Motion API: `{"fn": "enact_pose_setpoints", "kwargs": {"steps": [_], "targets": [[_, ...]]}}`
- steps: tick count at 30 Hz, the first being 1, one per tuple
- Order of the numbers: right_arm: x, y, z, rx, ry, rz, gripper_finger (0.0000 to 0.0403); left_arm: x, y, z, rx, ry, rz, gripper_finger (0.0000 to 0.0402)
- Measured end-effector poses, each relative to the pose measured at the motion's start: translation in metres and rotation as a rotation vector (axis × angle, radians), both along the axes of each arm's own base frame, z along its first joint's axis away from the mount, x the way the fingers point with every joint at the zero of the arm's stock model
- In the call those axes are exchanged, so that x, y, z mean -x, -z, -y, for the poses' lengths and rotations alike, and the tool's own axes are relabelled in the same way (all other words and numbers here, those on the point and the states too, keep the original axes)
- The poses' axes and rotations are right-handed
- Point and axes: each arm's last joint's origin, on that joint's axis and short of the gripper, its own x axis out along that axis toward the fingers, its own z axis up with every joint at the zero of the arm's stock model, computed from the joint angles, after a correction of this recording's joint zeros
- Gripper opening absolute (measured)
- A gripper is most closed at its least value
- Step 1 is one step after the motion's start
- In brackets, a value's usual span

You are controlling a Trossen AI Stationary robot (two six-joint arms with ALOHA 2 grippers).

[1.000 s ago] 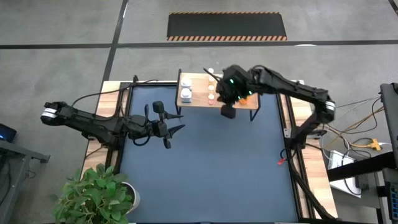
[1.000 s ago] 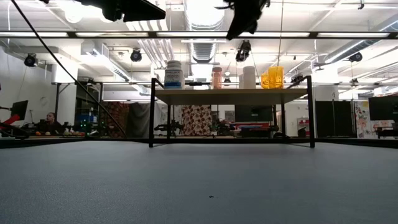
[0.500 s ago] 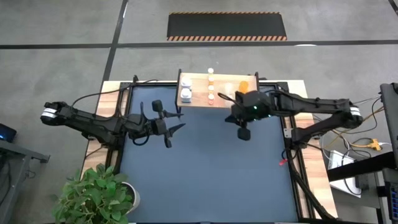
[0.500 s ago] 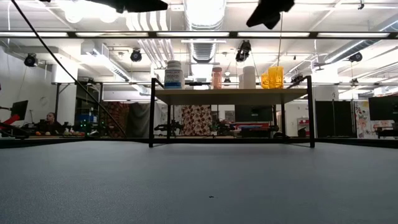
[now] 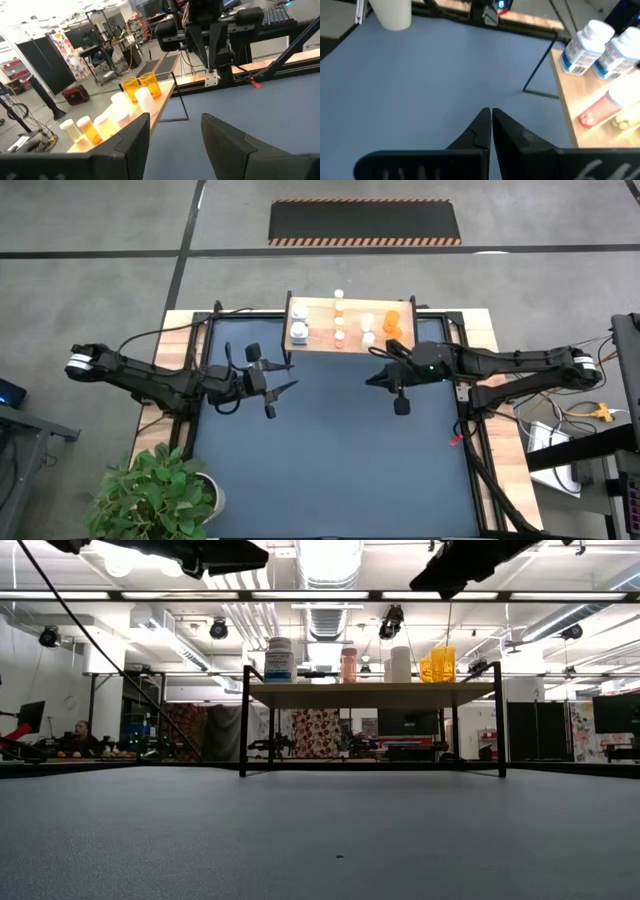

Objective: Pick and place medicine bottles onto shelf by color
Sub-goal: Adjust the orange pill bottle on the shelf

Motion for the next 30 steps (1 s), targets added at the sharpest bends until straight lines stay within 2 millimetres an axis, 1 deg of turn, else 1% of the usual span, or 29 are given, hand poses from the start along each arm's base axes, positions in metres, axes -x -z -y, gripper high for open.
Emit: {"fn": "enact_pose_setpoints", "kwargs": {"steps": [3, 6, 8, 10, 13, 16, 21, 26, 30], "targets": [[0.004, 0.000, 0.000, 0.016, -0.006, 0.041, 0.0009, 0.000, -0.002, 0.000, 0.005, 0.000, 0.022, 0.0161], [0.004, -0.002, 0.001, 0.039, 0.009, 0.086, 0.0009, 0.000, -0.004, 0.000, 0.007, 0.000, 0.039, 0.0161], [0.002, -0.007, 0.004, 0.060, 0.061, 0.128, 0.0009, 0.000, -0.005, 0.000, 0.009, 0.000, 0.054, 0.0161], [-0.001, -0.013, 0.009, 0.084, 0.103, 0.132, 0.0009, 0.000, -0.006, 0.000, 0.010, 0.000, 0.060, 0.0161], [-0.008, -0.027, 0.021, 0.091, 0.146, 0.079, 0.0009, 0.000, -0.006, 0.000, 0.010, 0.000, 0.061, 0.0161], [-0.019, -0.042, 0.037, 0.100, 0.200, 0.015, 0.0009, 0.000, -0.006, 0.000, 0.011, 0.000, 0.064, 0.0161], [-0.043, -0.058, 0.075, 0.096, 0.302, -0.130, 0.0009, 0.000, -0.008, 0.000, 0.005, 0.000, 0.074, 0.0161], [-0.062, -0.064, 0.115, 0.089, 0.384, -0.248, 0.0009, 0.000, -0.007, 0.000, -0.020, 0.000, 0.064, 0.0161], [-0.070, -0.063, 0.138, 0.113, 0.400, -0.321, 0.0009, 0.000, -0.007, 0.000, -0.052, 0.000, 0.053, 0.0161]]}}
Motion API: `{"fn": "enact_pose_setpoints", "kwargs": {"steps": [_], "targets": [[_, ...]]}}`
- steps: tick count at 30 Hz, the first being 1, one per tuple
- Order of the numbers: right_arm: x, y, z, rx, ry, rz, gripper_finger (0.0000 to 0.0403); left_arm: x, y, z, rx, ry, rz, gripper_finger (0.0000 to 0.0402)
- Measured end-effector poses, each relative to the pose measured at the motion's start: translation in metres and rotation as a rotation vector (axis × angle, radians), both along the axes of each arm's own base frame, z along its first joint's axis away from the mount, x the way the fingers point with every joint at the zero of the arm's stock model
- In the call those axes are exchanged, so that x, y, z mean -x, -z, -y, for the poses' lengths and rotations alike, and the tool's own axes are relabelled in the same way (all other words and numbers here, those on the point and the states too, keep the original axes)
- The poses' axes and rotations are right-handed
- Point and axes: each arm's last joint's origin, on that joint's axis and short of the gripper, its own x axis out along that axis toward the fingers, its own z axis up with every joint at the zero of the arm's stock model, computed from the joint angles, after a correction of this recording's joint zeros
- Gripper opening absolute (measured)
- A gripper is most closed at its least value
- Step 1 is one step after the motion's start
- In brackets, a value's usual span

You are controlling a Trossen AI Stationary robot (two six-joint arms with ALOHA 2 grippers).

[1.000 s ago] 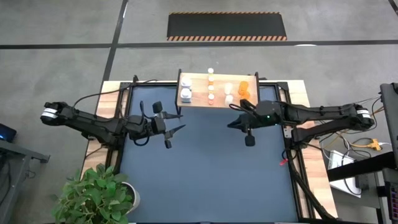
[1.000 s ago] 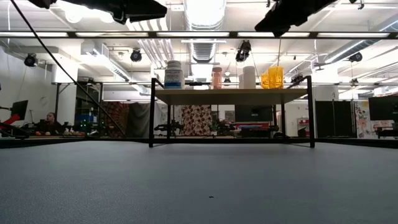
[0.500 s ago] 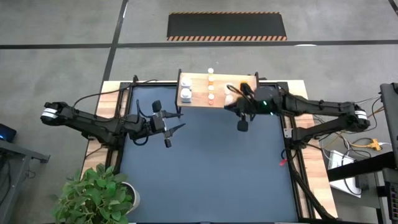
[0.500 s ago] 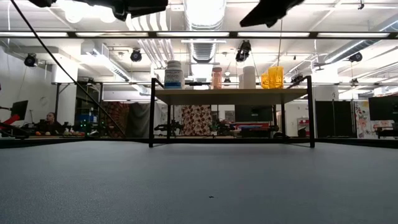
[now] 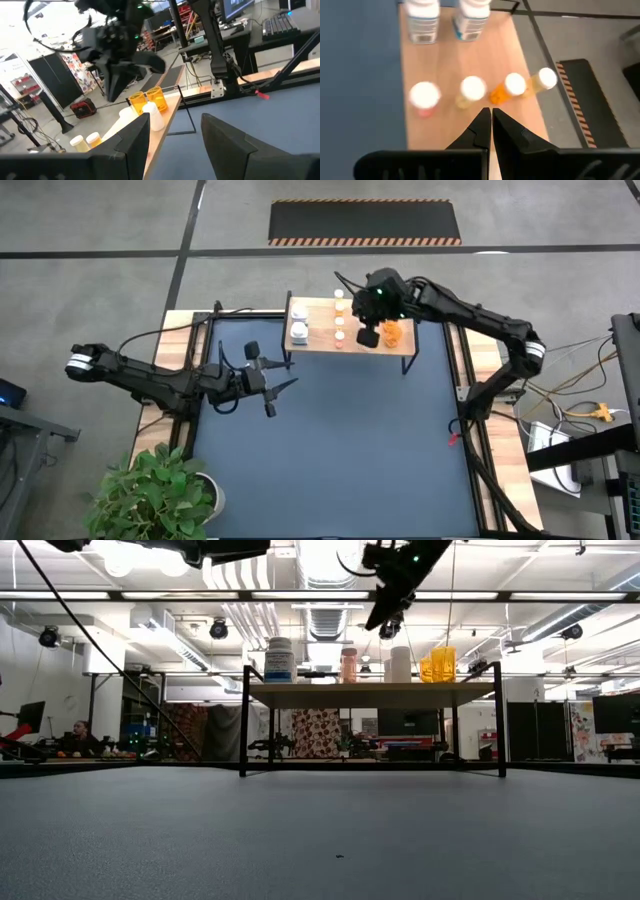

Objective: Pick and place medicine bottles onto shelf by color
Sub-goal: Adjust the orange pill bottle on the shelf

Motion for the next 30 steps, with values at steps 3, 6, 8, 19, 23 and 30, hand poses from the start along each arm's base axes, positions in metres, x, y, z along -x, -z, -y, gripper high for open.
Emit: {"fn": "enact_pose_setpoints", "kwargs": {"steps": [3, 6, 8, 19, 23, 30], "targets": [[-0.005, 0.002, 0.013, 0.016, 0.009, -0.012, 0.0009, 0.000, 0.000, 0.000, -0.038, -0.001, -0.012, 0.0161], [-0.010, 0.006, 0.024, 0.024, 0.013, -0.032, 0.0009, 0.000, 0.000, 0.000, -0.072, -0.002, -0.022, 0.0161], [-0.013, 0.009, 0.031, 0.025, 0.021, -0.042, 0.0009, 0.000, 0.000, 0.000, -0.091, -0.003, -0.029, 0.0161], [-0.020, 0.035, 0.068, -0.004, 0.085, -0.105, 0.0009, 0.000, 0.002, 0.000, -0.111, -0.003, -0.041, 0.0161], [-0.022, 0.042, 0.073, -0.014, 0.092, -0.119, 0.0009, 0.000, 0.002, 0.000, -0.111, -0.004, -0.041, 0.0161], [-0.028, 0.051, 0.074, -0.055, 0.060, -0.122, 0.0009, 0.000, 0.002, 0.000, -0.111, -0.004, -0.041, 0.0161]]}}
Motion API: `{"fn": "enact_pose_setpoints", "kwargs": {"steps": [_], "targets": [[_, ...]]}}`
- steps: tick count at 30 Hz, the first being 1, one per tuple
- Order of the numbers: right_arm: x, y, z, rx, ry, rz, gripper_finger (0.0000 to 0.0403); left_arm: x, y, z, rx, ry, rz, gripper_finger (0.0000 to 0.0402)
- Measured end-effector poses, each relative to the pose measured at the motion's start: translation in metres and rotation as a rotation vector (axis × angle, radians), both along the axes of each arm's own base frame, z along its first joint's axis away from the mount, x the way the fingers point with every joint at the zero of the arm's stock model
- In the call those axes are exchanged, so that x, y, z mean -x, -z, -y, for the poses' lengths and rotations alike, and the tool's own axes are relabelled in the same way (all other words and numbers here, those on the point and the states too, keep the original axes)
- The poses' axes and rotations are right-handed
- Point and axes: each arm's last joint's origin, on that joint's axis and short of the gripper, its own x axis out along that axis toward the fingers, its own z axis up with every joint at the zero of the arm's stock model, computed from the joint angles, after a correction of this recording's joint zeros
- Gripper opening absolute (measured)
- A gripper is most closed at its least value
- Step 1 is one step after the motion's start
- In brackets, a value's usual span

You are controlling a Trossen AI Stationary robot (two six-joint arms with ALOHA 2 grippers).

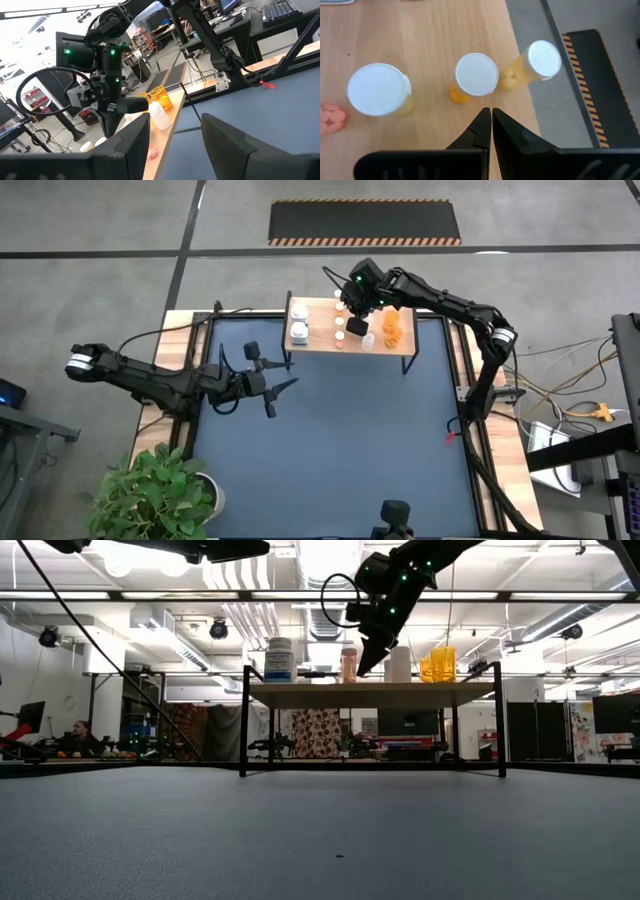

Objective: Pick and place medicine bottles onto shelf by color
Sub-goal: Adjust the orange pill bottle on the shelf

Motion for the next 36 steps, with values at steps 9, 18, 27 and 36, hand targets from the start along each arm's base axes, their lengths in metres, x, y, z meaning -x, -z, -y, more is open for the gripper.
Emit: {"fn": "enact_pose_setpoints", "kwargs": {"steps": [9, 18, 27, 36], "targets": [[-0.0013, -0.0021, 0.0007, 0.009, -0.002, 0.024, 0.0009, 0.0000, 0.0000, 0.0000, 0.000, 0.000, 0.000, 0.0161], [-0.0013, -0.0021, 0.0005, 0.002, 0.003, 0.029, 0.0009, 0.0000, 0.0000, 0.0000, 0.000, 0.000, 0.000, 0.0161], [-0.0026, -0.0035, 0.0009, -0.001, 0.000, 0.054, 0.0009, 0.0000, 0.0000, 0.0000, 0.000, 0.000, 0.000, 0.0161], [-0.0033, -0.0038, -0.0002, -0.039, -0.015, 0.081, 0.0009, 0.0000, 0.0000, -0.0001, 0.000, -0.001, 0.000, 0.0161]]}}
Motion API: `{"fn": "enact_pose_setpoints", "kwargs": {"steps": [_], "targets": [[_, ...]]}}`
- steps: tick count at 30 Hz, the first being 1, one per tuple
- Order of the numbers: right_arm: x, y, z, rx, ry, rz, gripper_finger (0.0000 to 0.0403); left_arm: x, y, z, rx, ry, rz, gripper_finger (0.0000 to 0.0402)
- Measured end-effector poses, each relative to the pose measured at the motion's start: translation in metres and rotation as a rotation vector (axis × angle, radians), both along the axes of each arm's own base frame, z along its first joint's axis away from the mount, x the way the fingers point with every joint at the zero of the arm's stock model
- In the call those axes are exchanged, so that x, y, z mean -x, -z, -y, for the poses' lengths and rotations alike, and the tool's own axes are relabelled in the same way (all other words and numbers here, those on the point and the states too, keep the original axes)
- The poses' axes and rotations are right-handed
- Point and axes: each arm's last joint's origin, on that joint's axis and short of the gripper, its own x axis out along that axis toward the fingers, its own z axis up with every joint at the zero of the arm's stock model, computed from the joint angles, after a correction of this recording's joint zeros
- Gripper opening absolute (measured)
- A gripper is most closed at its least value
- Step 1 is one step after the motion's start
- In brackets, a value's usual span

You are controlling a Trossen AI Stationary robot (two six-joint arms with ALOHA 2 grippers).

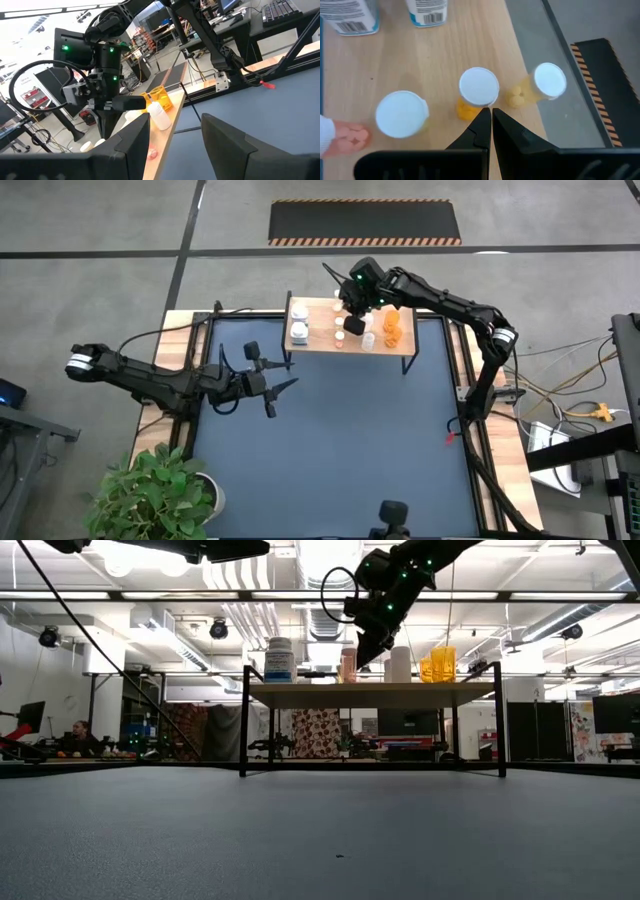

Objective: Pick and place medicine bottles onto shelf by color
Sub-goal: Adjust the orange pill bottle on the shelf, then return to Home Position

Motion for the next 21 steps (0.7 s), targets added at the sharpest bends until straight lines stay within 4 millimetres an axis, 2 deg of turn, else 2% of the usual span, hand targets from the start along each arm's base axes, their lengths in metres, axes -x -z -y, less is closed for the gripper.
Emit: {"fn": "enact_pose_setpoints", "kwargs": {"steps": [7, 14, 17, 21], "targets": [[0.002, -0.003, 0.001, 0.034, 0.032, -0.022, 0.0009, 0.000, 0.000, 0.000, 0.000, 0.001, -0.001, 0.0161], [0.010, -0.018, -0.004, 0.069, 0.055, -0.038, 0.0009, 0.000, 0.000, 0.000, 0.000, 0.000, -0.001, 0.0161], [0.020, -0.033, -0.011, 0.059, 0.067, -0.020, 0.0009, 0.000, 0.000, 0.000, 0.000, 0.000, -0.001, 0.0161], [0.034, -0.046, -0.036, 0.016, 0.008, 0.051, 0.0009, 0.000, 0.000, 0.000, 0.001, 0.001, -0.001, 0.0161]]}}
